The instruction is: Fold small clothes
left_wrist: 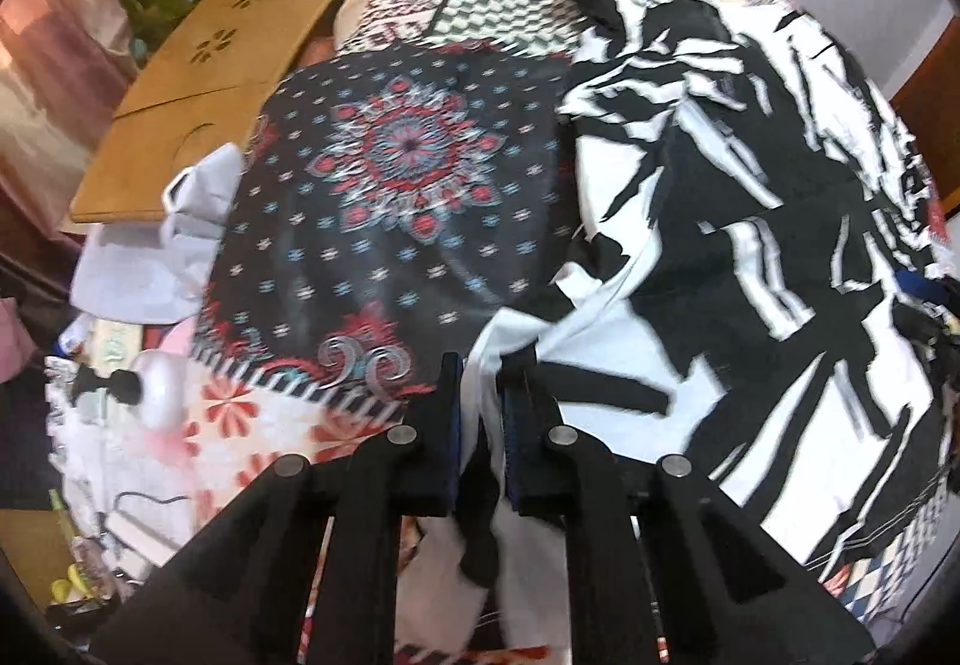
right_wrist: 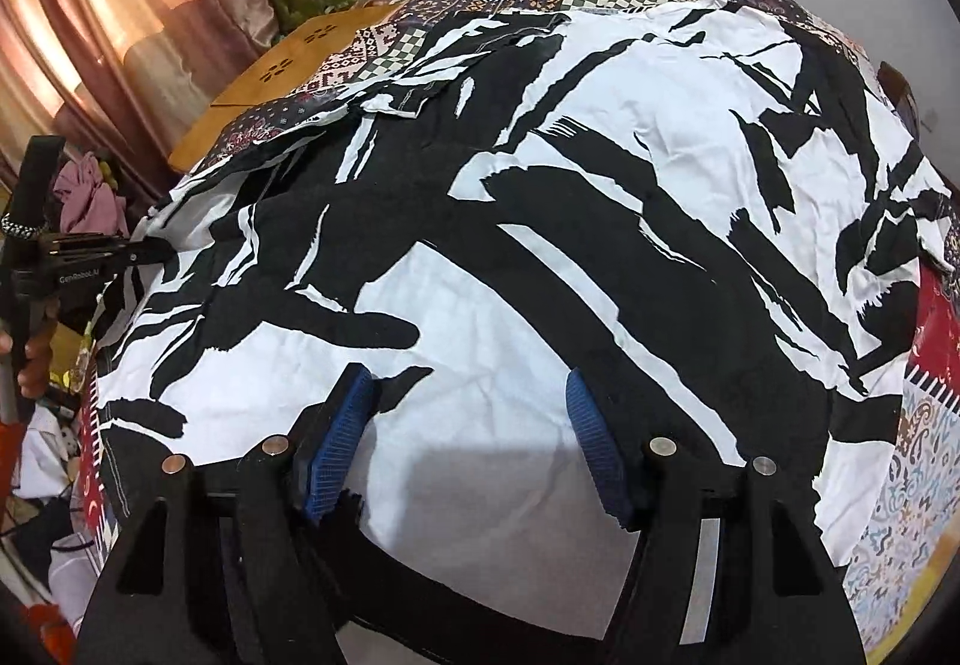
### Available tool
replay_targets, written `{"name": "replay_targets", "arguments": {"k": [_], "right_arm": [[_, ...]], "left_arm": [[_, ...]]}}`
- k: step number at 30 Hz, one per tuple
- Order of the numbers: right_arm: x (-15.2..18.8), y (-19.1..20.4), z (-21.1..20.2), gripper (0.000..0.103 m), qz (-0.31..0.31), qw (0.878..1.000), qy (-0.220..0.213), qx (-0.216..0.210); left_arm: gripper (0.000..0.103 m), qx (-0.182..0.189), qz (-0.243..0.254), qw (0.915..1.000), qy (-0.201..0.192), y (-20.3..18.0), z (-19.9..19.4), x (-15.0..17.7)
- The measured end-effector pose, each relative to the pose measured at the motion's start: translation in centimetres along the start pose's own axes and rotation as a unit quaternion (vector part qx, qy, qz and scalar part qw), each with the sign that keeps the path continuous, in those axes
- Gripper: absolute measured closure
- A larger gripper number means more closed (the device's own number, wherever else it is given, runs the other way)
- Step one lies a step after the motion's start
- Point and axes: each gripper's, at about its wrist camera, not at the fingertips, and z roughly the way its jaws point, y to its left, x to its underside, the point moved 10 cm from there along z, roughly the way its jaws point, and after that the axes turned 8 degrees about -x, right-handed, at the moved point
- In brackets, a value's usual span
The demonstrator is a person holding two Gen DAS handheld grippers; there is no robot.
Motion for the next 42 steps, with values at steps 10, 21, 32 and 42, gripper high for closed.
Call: {"name": "replay_targets", "arguments": {"k": [10, 21, 32, 42], "right_arm": [[0.3, -0.9, -0.6, 0.041, 0.007, 1.000, -0.009, -0.005], [-1.4, -4.4, -5.5, 0.039, 0.029, 0.997, -0.063, 0.029], [-4.5, -15.9, -13.0, 0.038, 0.122, 0.974, -0.160, 0.106], [-5.9, -25.1, -12.1, 0.040, 0.196, 0.956, -0.176, 0.127]], "left_arm": [[0.083, -0.040, 0.004, 0.9985, 0.036, 2.0, 1.9, 1.8], [0.036, -0.026, 0.040, 0.9956, -0.081, -3.1, -4.2, -6.5], [0.025, 0.018, 0.062, 0.9905, -0.121, -12.4, -4.0, -16.4], [0.024, 0.043, 0.094, 0.9893, -0.103, -20.1, 0.3, -20.8]]}}
